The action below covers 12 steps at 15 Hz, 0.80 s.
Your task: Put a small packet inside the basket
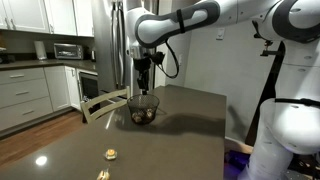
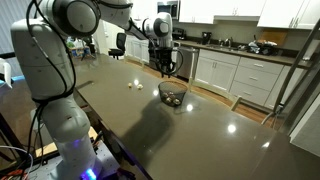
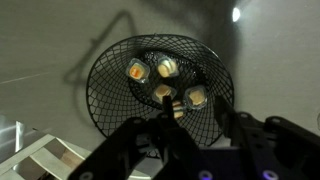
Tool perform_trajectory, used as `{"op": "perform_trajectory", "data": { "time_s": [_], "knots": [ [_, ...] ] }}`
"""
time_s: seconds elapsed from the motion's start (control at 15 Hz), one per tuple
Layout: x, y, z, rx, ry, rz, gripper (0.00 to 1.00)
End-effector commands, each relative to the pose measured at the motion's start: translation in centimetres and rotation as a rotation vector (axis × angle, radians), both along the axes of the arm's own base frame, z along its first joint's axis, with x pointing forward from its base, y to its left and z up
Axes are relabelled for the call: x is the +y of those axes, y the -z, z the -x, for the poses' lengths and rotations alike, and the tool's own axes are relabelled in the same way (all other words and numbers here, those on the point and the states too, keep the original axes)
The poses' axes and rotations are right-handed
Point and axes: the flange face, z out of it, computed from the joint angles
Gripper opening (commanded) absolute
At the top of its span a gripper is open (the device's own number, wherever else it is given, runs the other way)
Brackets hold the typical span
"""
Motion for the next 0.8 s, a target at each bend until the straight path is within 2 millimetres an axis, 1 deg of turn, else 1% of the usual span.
{"op": "perform_trajectory", "data": {
  "time_s": [0.0, 0.2, 0.33, 0.4, 0.47, 0.73],
  "knots": [
    [-0.64, -0.37, 0.40, 0.007, 0.035, 0.007, 0.77],
    [-1.04, -0.50, 0.48, 0.003, 0.042, 0.006, 0.97],
    [-1.29, -0.61, 0.55, 0.000, 0.047, 0.003, 1.00],
    [-0.88, -0.11, -0.07, -0.002, 0.022, 0.001, 0.91],
    [-0.98, -0.15, -0.06, -0.002, 0.024, 0.001, 0.99],
    [-1.02, -0.18, -0.06, -0.003, 0.025, 0.001, 1.00]
  ]
}}
